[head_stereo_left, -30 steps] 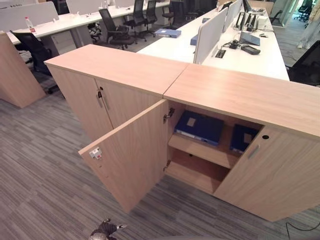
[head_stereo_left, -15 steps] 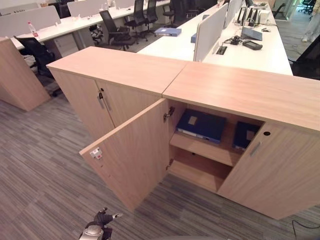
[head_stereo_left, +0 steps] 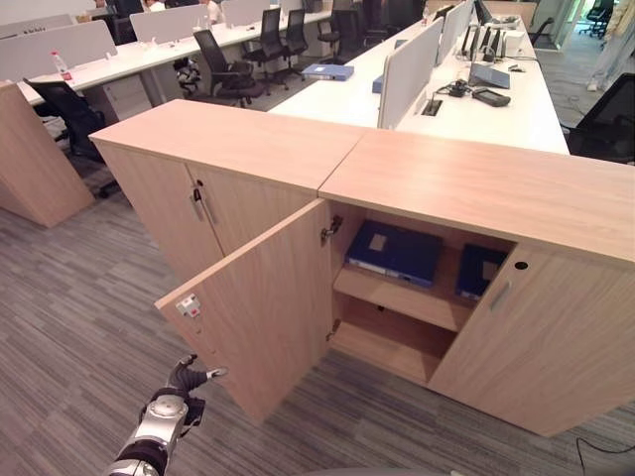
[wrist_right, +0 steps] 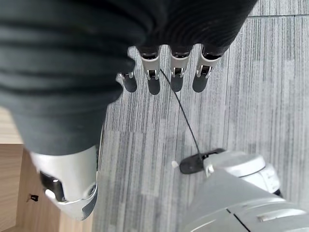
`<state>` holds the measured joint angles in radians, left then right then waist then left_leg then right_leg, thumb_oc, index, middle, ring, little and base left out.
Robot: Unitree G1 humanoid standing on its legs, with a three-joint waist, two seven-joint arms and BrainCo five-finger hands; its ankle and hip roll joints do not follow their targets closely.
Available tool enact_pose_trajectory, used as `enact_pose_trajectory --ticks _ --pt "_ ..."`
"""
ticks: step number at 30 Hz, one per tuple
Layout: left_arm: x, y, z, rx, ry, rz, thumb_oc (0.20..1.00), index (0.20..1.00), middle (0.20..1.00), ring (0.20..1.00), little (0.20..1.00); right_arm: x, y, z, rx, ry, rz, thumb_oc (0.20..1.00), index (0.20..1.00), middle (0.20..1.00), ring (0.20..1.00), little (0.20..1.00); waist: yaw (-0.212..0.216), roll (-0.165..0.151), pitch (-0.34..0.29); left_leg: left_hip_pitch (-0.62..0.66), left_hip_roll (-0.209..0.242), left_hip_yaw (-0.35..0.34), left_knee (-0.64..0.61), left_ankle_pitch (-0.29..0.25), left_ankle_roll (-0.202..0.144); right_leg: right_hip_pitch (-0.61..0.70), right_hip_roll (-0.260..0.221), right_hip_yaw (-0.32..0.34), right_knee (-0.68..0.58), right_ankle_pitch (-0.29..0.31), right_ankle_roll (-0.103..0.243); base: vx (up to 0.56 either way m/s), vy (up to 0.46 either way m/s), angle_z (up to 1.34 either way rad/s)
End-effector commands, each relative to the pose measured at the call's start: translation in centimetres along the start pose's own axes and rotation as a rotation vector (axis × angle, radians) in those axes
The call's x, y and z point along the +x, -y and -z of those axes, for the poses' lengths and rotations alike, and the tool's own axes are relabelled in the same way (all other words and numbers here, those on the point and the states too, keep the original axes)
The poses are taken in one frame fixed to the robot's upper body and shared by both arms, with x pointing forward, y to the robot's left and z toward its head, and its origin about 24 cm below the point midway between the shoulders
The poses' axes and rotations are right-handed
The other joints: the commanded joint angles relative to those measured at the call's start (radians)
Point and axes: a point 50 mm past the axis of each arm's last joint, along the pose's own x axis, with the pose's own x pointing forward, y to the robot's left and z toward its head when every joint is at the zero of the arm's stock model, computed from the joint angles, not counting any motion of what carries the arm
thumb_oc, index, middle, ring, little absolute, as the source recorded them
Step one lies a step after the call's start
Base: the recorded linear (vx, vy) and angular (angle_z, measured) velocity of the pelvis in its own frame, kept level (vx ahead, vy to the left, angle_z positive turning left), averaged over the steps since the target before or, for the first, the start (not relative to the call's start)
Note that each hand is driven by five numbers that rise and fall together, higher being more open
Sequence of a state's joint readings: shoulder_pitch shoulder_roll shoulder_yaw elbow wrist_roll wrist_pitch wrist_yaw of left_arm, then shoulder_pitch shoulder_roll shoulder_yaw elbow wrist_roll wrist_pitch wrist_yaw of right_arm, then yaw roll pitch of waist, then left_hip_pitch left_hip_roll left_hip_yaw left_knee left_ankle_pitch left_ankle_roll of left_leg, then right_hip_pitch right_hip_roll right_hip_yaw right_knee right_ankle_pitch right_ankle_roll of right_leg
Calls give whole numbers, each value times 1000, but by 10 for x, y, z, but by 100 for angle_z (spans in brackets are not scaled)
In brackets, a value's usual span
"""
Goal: Put the empty folder in the office cabinet
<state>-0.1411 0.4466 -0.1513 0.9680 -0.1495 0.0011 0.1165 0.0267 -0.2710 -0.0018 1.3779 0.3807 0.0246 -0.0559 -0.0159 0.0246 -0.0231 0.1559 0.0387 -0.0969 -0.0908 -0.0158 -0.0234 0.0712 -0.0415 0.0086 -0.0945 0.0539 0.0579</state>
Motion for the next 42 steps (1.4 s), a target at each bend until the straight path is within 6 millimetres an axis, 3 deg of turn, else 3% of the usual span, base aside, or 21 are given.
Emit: enact_pose_trajectory --ticks 1,4,5,13,18,19,20,21,22,24,26,30,31,32,34,36,42 --pt "10 -31 -53 -68 154 -92 1000 1000 1000 1000 1000 0 -1 4 27 -25 2 1000 1000 1000 1000 1000 -12 -21 -27 -28 -35 22 3 -60 2 21 -25 -70 7 -102 67 0 0 0" --pt "12 -46 -77 -171 208 -125 1000 1000 1000 1000 1000 0 1 3 34 -25 3 1000 1000 1000 1000 1000 -21 -19 -31 -25 -35 27 3 -62 1 23 -26 -67 7 -102 69 -9 8 -5" --pt "13 -56 -94 -204 247 -144 1000 1000 1000 1000 1000 0 2 3 44 -31 4 1000 1000 1000 1000 1000 -25 -18 -34 -26 -34 28 3 -62 0 20 -25 -67 7 -101 70 0 0 0" --pt "16 -88 -113 -237 224 -212 1000 1000 1000 1000 1000 0 8 5 48 -42 13 1000 1000 1000 1000 1000 -44 -18 -39 -25 -31 46 3 -64 -2 14 -23 -57 7 -95 74 0 0 0" --pt "14 -83 -142 -180 298 -190 1000 1000 1000 1000 1000 0 12 8 53 -57 22 1000 1000 1000 1000 1000 -50 -17 -40 -23 -31 50 3 -65 -3 15 -23 -57 7 -95 75 -1 1 -1" --pt "13 -70 -159 -175 359 -152 1000 1000 1000 1000 1000 -1 13 9 53 -61 26 1000 1000 1000 1000 1000 -52 -16 -39 -23 -32 50 3 -66 -3 17 -24 -59 7 -95 76 0 0 0" --pt "13 -70 -159 -175 359 -152 1000 1000 1000 1000 1000 -1 13 9 54 -61 26 1000 1000 1000 1000 1000 -52 -16 -39 -22 -32 50 3 -66 -3 18 -24 -59 7 -95 76 0 0 0" --pt "10 -51 -175 -170 425 -96 1000 1000 1000 1000 1000 0 11 6 57 -55 25 1000 1000 1000 1000 1000 -53 -17 -36 -23 -32 48 3 -66 -3 18 -25 -61 7 -95 75 0 0 0" --pt "10 -50 -175 -170 424 -95 1000 1000 1000 1000 1000 0 12 6 57 -55 26 1000 1000 1000 1000 1000 -53 -17 -36 -23 -32 48 3 -66 -3 18 -25 -61 7 -95 75 0 0 0" --pt "7 -28 -185 -178 466 -32 1000 1000 1000 1000 1000 0 10 4 60 -51 25 1000 1000 1000 1000 1000 -56 -17 -34 -22 -34 46 3 -67 -2 21 -27 -64 7 -95 76 -5 3 2" --pt "-1 19 -196 -144 528 91 1000 1000 1000 1000 1000 0 6 1 69 -42 23 1000 1000 1000 1000 1000 -61 -18 -32 -21 -35 43 3 -68 -1 22 -29 -67 7 -96 75 -13 4 6" --pt "-22 78 -198 -159 595 297 1000 1000 1000 1000 1000 0 0 -4 91 -32 25 1000 1000 1000 1000 1000 -64 -17 -25 -22 -36 36 3 -71 2 23 -31 -71 7 -99 74 -7 2 11" --pt "-22 79 -198 -159 594 297 1000 1000 1000 1000 1000 0 0 -4 91 -32 26 1000 1000 1000 1000 1000 -64 -17 -25 -22 -36 36 3 -71 2 23 -31 -71 7 -99 74 -10 9 17" --pt "-37 107 -195 -135 630 422 1000 1000 1000 1000 1000 0 -5 -7 92 -25 18 1000 1000 1000 1000 1000 -65 -15 -19 -23 -36 32 3 -73 3 23 -32 -74 7 -100 74 -13 9 19" --pt "-44 115 -194 -120 652 472 1000 1000 1000 1000 1000 0 -6 -8 94 -23 14 1000 1000 1000 1000 1000 -65 -14 -16 -23 -36 31 3 -74 3 22 -33 -76 7 -101 74 -12 6 13" --pt "-69 137 -189 -74 714 677 1000 1000 1000 1000 1000 0 -12 -9 102 -26 -1 1000 1000 1000 1000 1000 -64 -11 -6 -24 -36 30 3 -78 5 20 -32 -78 7 -103 76 -14 -1 15" --pt "-107 151 -174 -125 744 1006 1000 1000 1000 1000 1000 0 -20 -7 99 -40 -35 1000 1000 1000 1000 1000 -57 -12 3 -26 -34 30 3 -86 5 17 -32 -77 7 -104 78 -2 -5 1"
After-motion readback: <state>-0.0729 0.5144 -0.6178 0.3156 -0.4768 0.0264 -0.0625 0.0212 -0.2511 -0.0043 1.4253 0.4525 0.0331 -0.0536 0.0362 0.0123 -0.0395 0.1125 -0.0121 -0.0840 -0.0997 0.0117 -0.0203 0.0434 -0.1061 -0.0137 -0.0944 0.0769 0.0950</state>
